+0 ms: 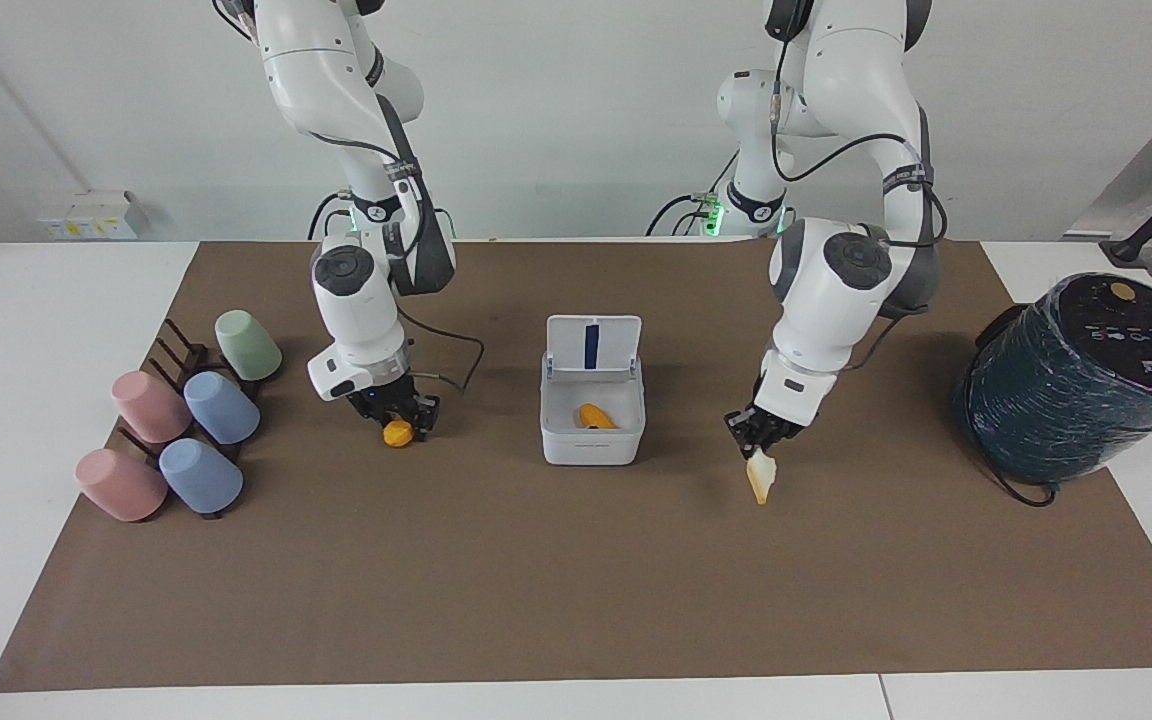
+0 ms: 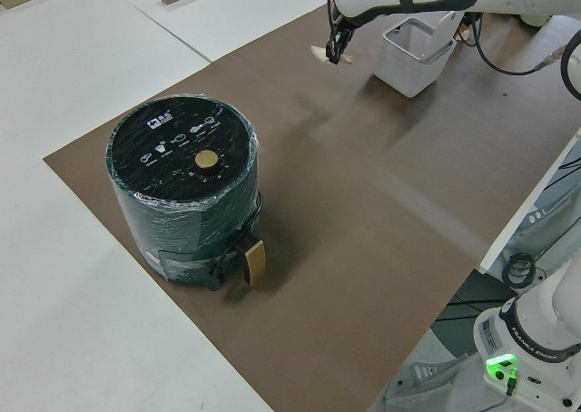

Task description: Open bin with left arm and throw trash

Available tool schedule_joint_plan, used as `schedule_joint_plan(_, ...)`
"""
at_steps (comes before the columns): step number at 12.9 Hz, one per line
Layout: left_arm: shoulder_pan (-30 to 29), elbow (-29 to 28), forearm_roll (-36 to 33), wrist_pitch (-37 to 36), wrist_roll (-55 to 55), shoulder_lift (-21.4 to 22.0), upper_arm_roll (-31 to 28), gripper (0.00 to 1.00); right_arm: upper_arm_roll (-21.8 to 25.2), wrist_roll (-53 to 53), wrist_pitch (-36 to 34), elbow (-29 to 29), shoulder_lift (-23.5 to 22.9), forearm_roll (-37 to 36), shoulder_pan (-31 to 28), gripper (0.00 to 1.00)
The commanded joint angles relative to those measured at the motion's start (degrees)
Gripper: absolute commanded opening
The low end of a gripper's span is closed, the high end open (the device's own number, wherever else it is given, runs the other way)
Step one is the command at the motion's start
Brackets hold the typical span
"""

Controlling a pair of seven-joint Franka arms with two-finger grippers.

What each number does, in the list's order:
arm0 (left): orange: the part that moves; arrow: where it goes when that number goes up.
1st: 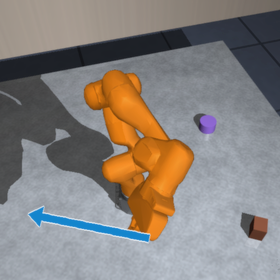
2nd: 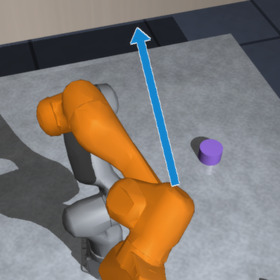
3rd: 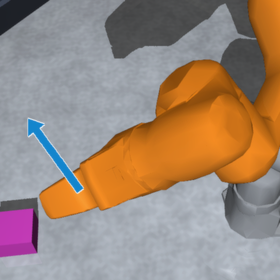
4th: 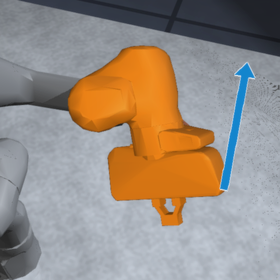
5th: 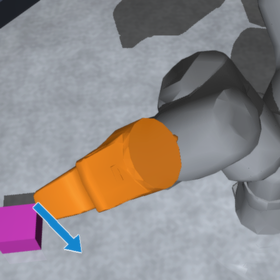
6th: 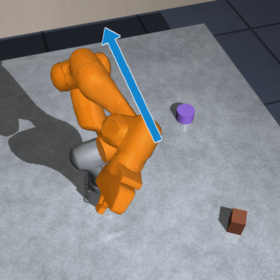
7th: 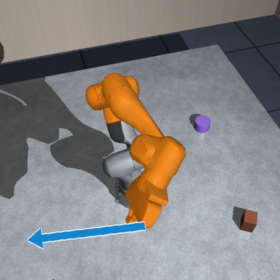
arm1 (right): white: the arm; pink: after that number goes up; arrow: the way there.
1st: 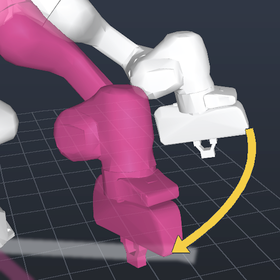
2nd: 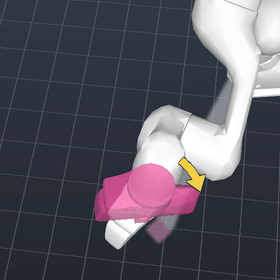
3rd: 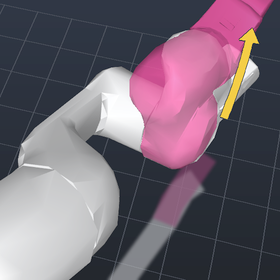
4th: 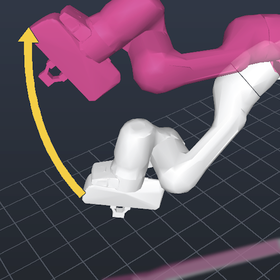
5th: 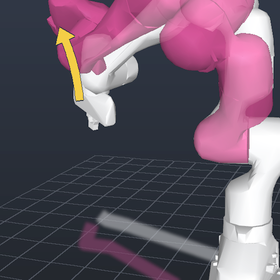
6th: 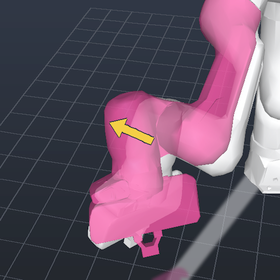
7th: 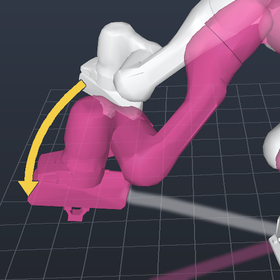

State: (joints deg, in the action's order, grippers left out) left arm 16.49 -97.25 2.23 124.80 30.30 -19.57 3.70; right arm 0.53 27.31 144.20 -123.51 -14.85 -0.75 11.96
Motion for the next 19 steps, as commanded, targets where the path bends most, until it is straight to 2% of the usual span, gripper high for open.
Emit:
schedule_joint_plan(1, 3.3, 2.8, 0.5, -5.6, 4.9, 1.2, -0.6, 0.00, -0.4, 1.0, 0.4, -0.3, 1.4, -0.2, -0.3, 0.00)
schedule_joint_plan(5, 10.0, 4.9, 0.6, -7.9, 13.3, 1.4, -0.6, 0.00, -0.4, 0.7, -0.8, 1.7, 6.2, -0.2, -0.6, 0.00)
schedule_joint_plan(9, 15.7, 3.6, 1.2, -8.0, 18.5, 2.2, 0.0, 0.00, -0.4, 0.3, -10.3, 7.4, 11.7, -0.1, -0.6, 0.00)
schedule_joint_plan(12, 16.6, 2.7, 2.7, -7.5, 18.6, 2.6, 0.1, 0.00, -0.5, -0.4, -13.9, 8.5, 14.5, 0.6, -0.3, 0.00)
schedule_joint_plan(14, 16.5, 3.0, 2.7, -7.0, 18.6, 2.5, 0.0, 0.23, -2.6, -0.9, -13.6, 9.2, 14.2, 0.7, -0.4, 0.00)
schedule_joint_plan(15, 16.5, 3.2, 2.7, -7.0, 18.6, 2.4, 0.0, 0.42, -3.5, -1.1, -13.7, 9.8, 14.1, 1.6, -0.4, 0.00)
schedule_joint_plan(16, 16.4, 3.6, 2.7, -7.2, 18.6, 2.3, 0.0, 0.55, -4.5, -1.2, -13.7, 10.0, 14.0, 4.2, -0.3, 0.00)
schedule_joint_plan(17, 16.4, 3.9, 2.7, -7.4, 18.6, 2.3, 0.0, 0.56, -5.4, -1.3, -13.4, 10.0, 13.9, 6.8, -0.3, 0.00)
schedule_joint_plan(19, 16.0, 4.3, 2.7, -7.6, 18.6, 2.3, 0.0, 0.71, -6.3, -2.4, -13.0, 10.7, 13.2, 7.7, 0.1, 0.00)
